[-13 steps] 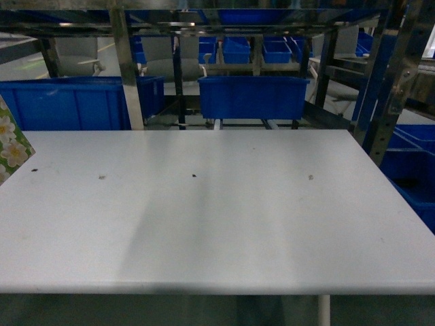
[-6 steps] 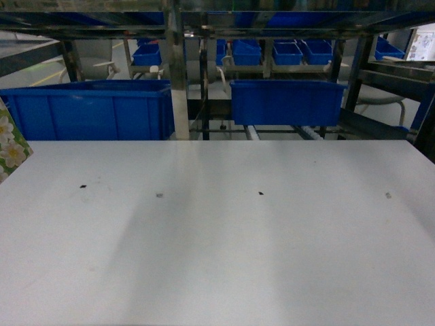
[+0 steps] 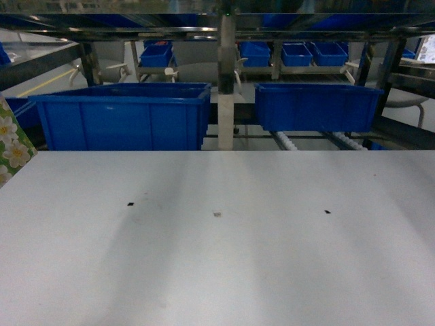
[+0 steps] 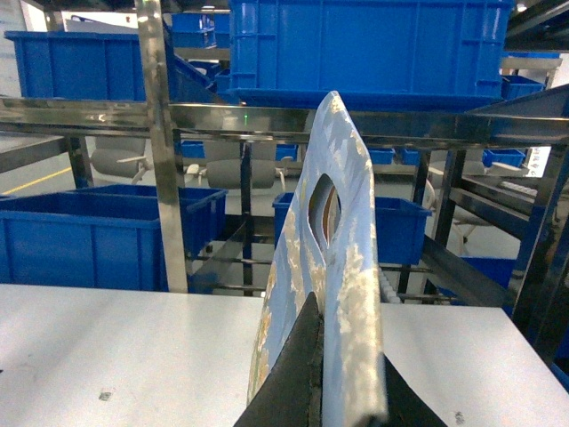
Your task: Move flower gift bag to table near conveyor
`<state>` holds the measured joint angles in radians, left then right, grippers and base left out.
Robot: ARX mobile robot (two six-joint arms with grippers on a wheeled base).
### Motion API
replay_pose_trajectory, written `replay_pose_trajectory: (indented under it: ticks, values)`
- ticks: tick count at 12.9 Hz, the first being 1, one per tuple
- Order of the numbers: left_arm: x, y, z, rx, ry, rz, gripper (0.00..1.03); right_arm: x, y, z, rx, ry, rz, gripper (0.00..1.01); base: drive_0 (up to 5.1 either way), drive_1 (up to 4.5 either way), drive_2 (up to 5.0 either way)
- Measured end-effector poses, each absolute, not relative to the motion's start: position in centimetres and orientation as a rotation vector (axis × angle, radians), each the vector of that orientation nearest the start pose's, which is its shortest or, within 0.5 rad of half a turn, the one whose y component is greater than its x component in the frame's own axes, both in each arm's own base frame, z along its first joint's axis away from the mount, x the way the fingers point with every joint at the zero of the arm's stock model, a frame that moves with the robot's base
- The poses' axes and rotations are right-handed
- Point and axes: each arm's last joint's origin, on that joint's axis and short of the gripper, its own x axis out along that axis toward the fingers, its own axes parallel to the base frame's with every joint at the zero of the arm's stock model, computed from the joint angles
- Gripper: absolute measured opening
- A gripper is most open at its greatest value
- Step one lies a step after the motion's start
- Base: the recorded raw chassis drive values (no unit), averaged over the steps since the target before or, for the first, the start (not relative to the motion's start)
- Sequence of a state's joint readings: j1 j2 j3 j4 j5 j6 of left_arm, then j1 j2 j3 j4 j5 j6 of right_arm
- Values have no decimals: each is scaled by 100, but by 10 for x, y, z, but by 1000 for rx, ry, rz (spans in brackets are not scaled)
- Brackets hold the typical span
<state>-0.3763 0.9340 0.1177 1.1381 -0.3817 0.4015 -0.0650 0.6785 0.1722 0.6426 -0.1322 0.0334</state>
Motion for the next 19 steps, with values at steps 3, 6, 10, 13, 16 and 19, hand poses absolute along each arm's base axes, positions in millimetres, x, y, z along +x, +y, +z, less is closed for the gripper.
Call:
replay_pose_trajectory:
  ticks: [3, 6, 10, 13, 16, 19]
  values:
    - [157, -50, 208, 278, -295, 65, 2, 153, -6, 216, 20, -135, 69, 2, -452, 354, 99]
    - [157, -49, 208, 280, -289, 76, 2, 153, -6, 215, 21, -127, 73, 2, -5, 134, -145]
    - [156, -50, 209, 277, -297, 67, 2, 153, -6, 216, 20, -137, 73, 2, -3, 398, -405]
    - [157, -50, 208, 279, -293, 67, 2, 154, -6, 215, 20, -132, 73, 2, 0, 0, 0]
    - [157, -50, 208, 280, -291, 66, 2, 153, -6, 216, 20, -132, 73, 2, 0, 0, 0]
    - [157, -50, 208, 280, -291, 65, 2, 156, -8, 208, 18, -119, 90, 2, 0, 0, 0]
